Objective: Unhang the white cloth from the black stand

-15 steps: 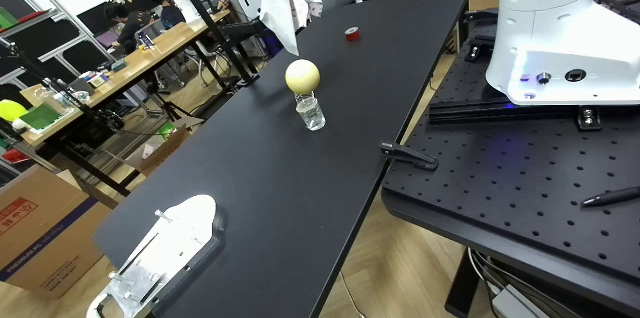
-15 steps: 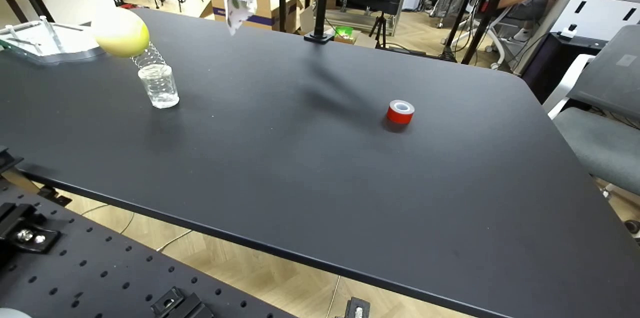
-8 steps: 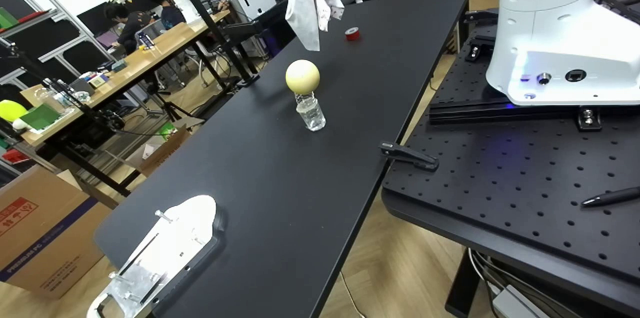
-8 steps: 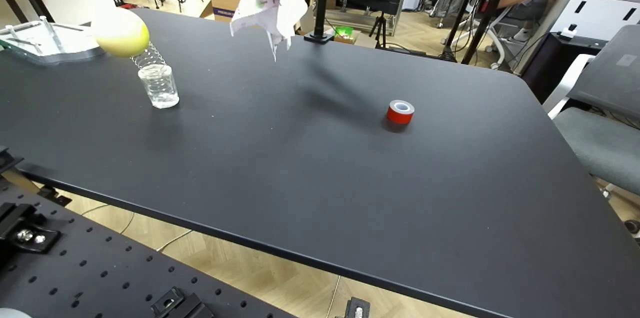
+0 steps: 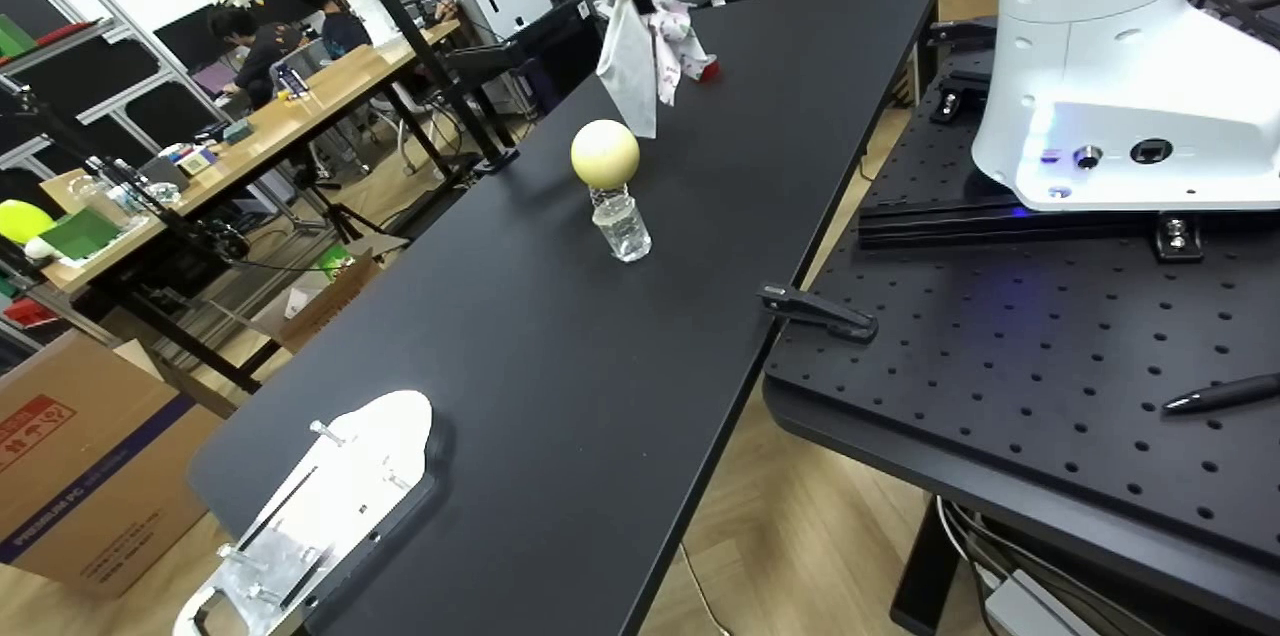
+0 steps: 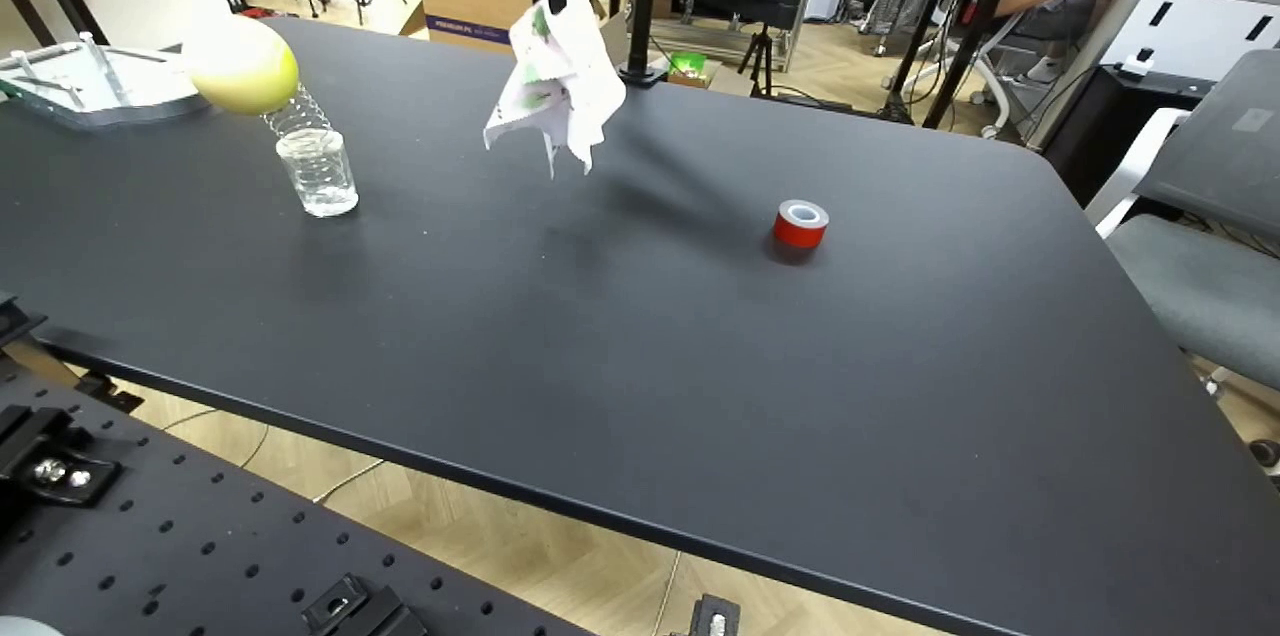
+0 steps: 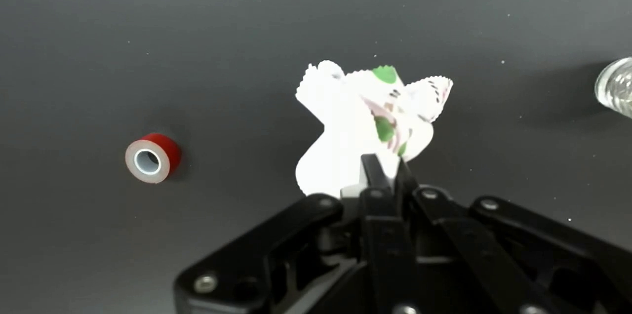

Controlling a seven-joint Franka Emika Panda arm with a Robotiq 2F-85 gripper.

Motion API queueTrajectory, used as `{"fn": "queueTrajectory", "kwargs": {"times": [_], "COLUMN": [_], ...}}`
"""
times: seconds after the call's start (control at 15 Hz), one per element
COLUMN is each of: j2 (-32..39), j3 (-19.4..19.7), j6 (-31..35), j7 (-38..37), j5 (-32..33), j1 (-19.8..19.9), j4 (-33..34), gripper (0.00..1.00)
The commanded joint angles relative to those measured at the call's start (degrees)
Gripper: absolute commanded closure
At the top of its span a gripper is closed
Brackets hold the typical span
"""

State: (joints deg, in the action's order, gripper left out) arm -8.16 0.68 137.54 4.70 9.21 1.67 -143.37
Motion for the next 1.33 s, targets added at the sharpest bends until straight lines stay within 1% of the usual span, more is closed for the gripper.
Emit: {"fn": "queueTrajectory", "kwargs": {"times": [0.0,0.2,0.27,0.33,0.4,0.53,0.73,1.0,1.07,1.27], "j2": [0.6,2.5,3.2,3.6,3.8,3.9,3.4,2.3,2.1,1.3], "j3": [-1.0,-1.5,-1.6,-1.5,-1.6,-1.5,-1.7,-1.7,-1.7,-1.7], "j6": [7.3,11.1,10.4,9.8,8.6,6.1,2.9,-0.7,-1.3,-3.3], "j7": [-10.0,-17.2,-18.9,-18.9,-18.6,-16.8,-16.6,-17.2,-17.3,-17.6], "j5": [0.9,0.7,0.5,0.0,-0.5,-2.6,-5.0,-7.5,-7.8,-7.4], "j1": [0.3,0.5,0.4,0.1,-0.1,-0.7,-1.1,-1.3,-1.2,-1.0], "j4": [-3.0,-3.9,-3.8,-3.9,-3.8,-3.6,-3.4,-3.3,-3.2,-3.1], "gripper": [0.98,0.98,0.68,0.68,0.63,0.49,0.27,0.02,0.0,0.0]}}
